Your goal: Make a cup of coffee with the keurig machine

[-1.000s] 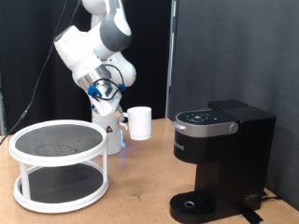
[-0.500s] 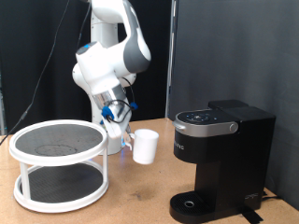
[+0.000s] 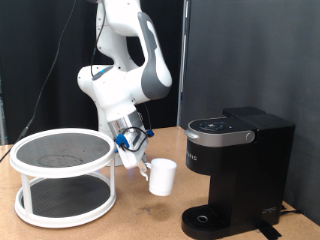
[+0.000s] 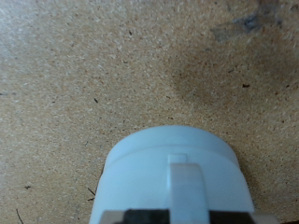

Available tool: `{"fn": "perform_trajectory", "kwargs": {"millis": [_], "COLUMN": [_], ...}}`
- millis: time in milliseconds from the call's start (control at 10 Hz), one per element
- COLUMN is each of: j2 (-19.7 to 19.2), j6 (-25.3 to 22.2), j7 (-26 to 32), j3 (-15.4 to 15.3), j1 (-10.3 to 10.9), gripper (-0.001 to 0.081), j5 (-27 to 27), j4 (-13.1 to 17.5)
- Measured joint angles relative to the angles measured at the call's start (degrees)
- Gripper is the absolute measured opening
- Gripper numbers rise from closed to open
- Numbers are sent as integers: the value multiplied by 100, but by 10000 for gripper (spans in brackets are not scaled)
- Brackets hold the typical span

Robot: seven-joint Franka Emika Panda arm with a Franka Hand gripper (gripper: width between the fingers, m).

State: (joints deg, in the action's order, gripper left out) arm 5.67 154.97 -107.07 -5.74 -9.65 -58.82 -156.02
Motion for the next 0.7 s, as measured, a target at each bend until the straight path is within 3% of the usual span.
{"fn": "perform_trajectory", "kwargs": {"millis": [400, 700], "j2": [-448, -693], "j6": [265, 412], "j7": [771, 931], "j3": [-265, -458], "j1": [167, 230], "gripper": [4, 4], "j5": [-1383, -1913], "j4": [237, 520]}}
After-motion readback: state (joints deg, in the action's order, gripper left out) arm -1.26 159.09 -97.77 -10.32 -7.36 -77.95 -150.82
